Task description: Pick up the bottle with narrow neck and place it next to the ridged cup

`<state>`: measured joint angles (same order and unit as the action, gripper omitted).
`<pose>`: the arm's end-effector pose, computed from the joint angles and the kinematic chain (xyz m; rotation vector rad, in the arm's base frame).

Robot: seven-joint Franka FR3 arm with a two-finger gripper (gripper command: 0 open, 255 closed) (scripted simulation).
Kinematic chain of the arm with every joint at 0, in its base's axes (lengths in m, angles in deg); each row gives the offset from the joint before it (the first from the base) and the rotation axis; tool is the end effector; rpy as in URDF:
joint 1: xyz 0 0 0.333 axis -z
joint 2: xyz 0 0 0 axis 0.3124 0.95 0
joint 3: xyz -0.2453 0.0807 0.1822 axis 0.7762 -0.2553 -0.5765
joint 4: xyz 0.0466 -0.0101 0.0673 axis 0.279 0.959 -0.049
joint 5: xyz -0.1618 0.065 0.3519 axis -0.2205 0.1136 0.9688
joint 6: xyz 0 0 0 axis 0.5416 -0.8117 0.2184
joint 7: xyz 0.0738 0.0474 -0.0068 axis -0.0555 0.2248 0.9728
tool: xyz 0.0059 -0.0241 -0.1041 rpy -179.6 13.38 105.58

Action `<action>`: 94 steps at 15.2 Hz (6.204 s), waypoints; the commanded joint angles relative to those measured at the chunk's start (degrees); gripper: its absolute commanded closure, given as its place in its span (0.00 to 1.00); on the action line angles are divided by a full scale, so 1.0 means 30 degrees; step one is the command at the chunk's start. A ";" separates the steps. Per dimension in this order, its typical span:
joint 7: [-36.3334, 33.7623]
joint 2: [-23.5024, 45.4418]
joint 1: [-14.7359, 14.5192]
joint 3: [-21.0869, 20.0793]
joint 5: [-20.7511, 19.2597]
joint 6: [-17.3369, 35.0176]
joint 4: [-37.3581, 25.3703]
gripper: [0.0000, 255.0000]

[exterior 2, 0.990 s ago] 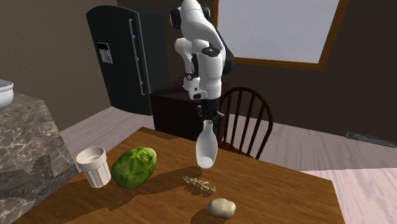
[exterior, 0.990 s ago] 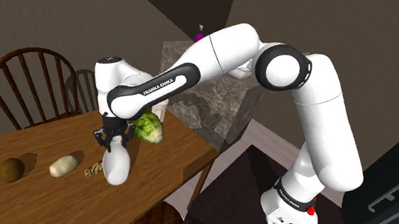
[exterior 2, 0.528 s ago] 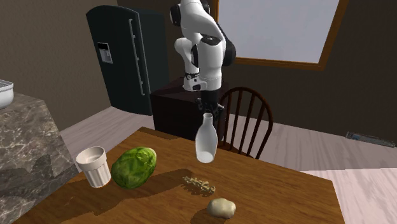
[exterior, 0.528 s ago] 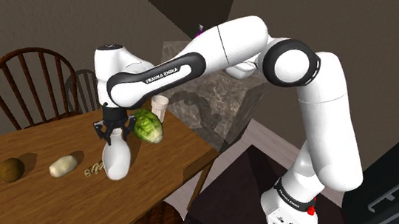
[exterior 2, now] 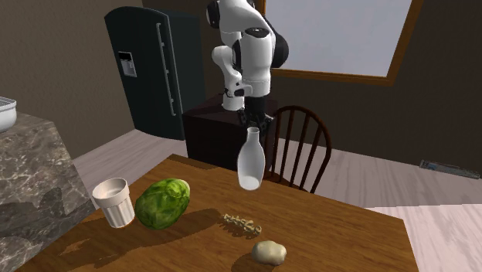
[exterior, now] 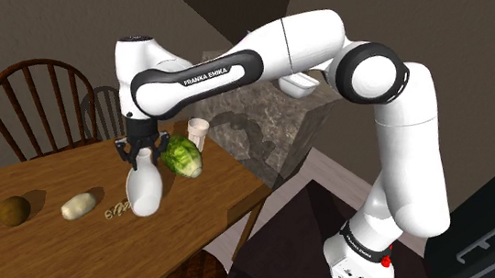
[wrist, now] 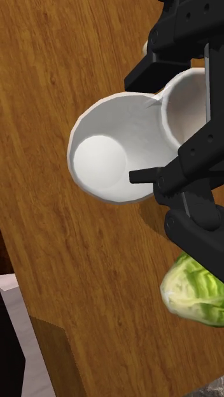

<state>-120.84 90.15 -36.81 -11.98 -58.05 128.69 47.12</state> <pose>0.5945 0.3588 0.2984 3.0963 -0.3544 -0.1325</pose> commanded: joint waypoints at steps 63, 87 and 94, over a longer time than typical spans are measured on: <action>1.0205 -0.4638 0.7237 0.2474 0.1486 -0.7679 -0.3253 1.00; 1.5368 -0.0573 1.0844 0.4041 0.1402 -0.7313 -0.7090 1.00; 1.5303 -0.0536 1.0883 0.4047 0.1385 -0.5540 -0.5352 1.00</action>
<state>-74.94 88.54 -4.21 0.15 -53.89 111.44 30.50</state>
